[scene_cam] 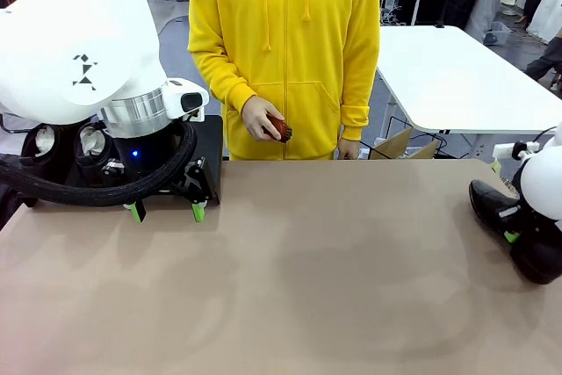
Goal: Organize the shoes by placing them on the stand.
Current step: Pick up one Shoe and place it in the middle of the table.
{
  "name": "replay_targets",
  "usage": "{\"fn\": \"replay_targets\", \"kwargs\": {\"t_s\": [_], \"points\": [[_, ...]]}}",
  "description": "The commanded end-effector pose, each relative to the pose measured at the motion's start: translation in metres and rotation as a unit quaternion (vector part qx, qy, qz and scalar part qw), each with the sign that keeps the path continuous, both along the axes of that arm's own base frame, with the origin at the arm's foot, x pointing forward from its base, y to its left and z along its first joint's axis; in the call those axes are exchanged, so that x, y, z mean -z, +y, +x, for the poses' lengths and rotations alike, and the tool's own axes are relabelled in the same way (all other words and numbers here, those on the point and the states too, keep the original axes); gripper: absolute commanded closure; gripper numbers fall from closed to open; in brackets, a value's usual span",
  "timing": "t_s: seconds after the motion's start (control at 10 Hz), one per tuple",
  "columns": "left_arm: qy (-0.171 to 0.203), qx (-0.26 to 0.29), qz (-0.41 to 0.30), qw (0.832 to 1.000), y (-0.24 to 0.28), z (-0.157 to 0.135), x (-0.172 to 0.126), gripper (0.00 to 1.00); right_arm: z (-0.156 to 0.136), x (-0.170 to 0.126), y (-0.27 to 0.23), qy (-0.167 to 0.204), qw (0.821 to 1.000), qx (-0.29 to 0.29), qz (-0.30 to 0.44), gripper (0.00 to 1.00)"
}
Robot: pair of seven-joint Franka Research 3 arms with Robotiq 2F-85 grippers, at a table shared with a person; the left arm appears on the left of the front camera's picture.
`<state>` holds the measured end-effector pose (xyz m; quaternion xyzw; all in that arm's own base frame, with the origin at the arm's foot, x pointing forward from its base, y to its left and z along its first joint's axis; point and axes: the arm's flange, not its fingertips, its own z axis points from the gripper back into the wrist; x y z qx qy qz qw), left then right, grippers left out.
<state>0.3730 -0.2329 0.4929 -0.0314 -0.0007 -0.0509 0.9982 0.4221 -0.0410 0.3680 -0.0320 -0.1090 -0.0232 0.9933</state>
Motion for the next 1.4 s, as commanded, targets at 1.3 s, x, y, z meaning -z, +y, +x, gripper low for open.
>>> {"fn": "replay_targets", "kwargs": {"t_s": [1.3], "points": [[-0.001, 0.002, -0.002, 1.000, 0.003, -0.001, -0.002, 0.00, -0.058, -0.007, 0.363, -0.026, 0.996, -0.010, 0.082, 1.00]]}}
